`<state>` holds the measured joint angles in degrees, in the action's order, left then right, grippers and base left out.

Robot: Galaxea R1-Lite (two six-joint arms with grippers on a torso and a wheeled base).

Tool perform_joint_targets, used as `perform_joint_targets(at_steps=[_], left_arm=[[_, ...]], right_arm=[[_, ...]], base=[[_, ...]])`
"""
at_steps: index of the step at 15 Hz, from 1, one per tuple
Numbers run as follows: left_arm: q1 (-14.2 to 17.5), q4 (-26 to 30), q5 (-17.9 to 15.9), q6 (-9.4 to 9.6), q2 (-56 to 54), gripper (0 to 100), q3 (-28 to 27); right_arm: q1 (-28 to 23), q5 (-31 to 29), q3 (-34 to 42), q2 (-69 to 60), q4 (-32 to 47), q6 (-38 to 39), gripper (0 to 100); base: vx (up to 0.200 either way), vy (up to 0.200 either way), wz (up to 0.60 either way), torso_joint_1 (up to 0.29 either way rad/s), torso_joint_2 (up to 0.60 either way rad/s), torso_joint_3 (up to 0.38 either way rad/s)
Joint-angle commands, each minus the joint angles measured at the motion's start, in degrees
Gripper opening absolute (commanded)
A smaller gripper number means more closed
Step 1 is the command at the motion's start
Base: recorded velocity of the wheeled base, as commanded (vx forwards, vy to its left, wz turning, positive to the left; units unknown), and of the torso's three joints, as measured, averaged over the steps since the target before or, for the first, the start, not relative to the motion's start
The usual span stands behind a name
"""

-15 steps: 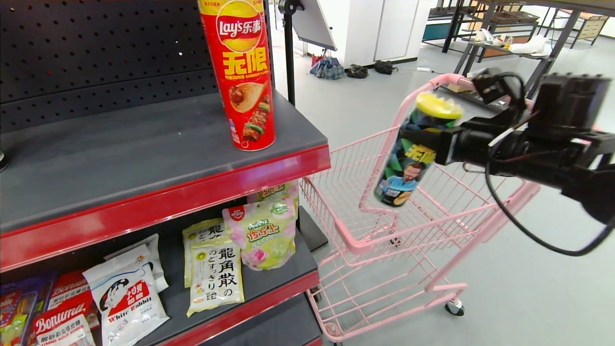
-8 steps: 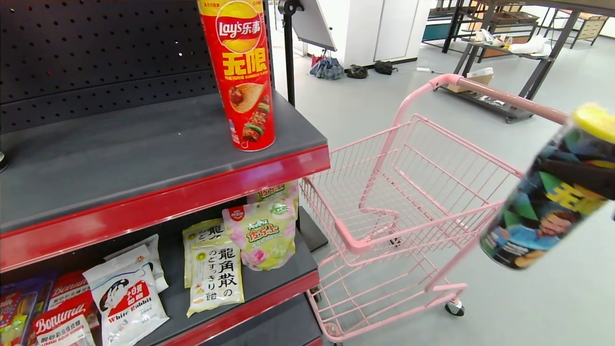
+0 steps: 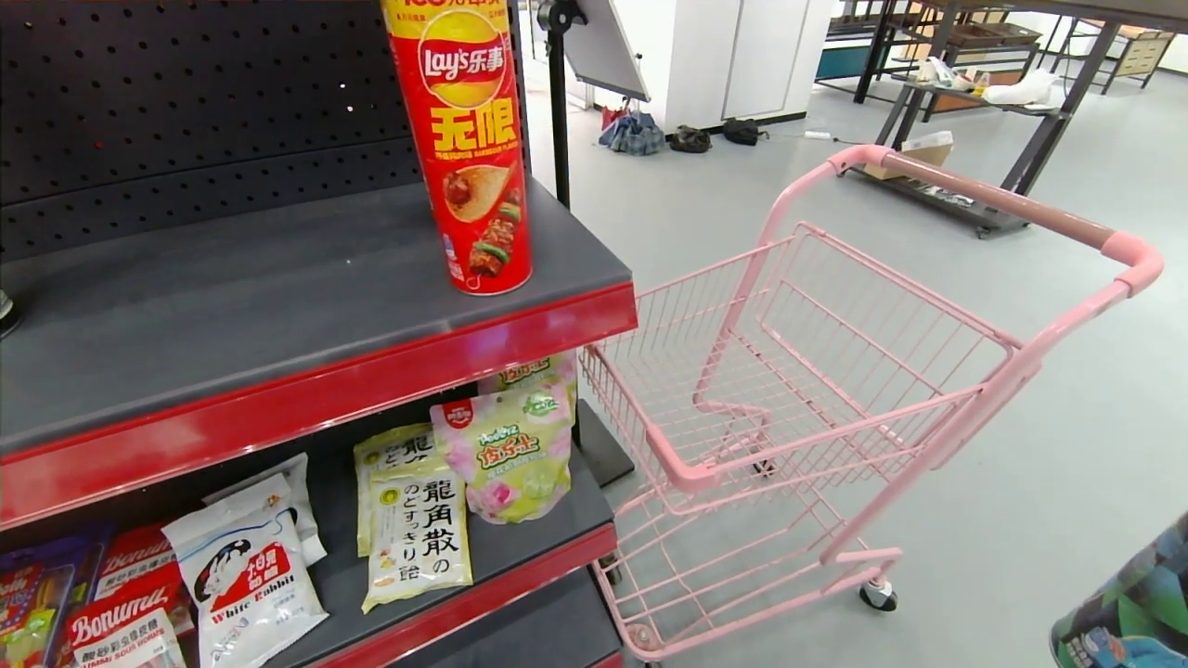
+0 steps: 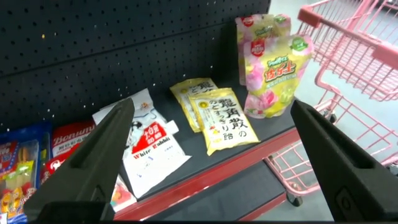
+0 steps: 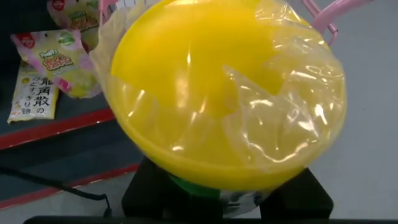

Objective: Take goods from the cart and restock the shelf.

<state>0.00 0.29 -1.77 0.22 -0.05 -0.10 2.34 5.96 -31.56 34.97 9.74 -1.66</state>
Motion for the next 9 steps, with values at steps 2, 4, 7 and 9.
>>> perform_joint_targets(at_steps=[2, 4, 7, 9], left_arm=[[0.0, 0.0, 0.0, 0.04, 0.0, 100, 0.0], [0.0, 0.0, 0.0, 0.04, 0.0, 100, 0.0], [0.0, 0.0, 0.0, -0.13, 0.0, 100, 0.0], [0.0, 0.1, 0.0, -0.13, 0.0, 100, 0.0]], right_arm=[[-0.1, 0.0, 0.6, -1.8, -0.2, 0.0, 0], [-0.1, 0.1, 0.7, -1.6, -0.2, 0.0, 0], [0.0, 0.0, 1.2, -1.9, -0.2, 0.0, 0], [0.0, 0.0, 1.2, -1.8, -0.2, -0.1, 0]], base=[[0.0, 0.0, 0.0, 0.09, -0.35, -0.244], [0.0, 0.0, 0.0, 0.129, -0.46, -0.322], [0.0, 0.0, 0.0, 0.163, -0.53, -0.357], [0.0, 0.0, 0.0, 0.19, -0.56, -0.361]])
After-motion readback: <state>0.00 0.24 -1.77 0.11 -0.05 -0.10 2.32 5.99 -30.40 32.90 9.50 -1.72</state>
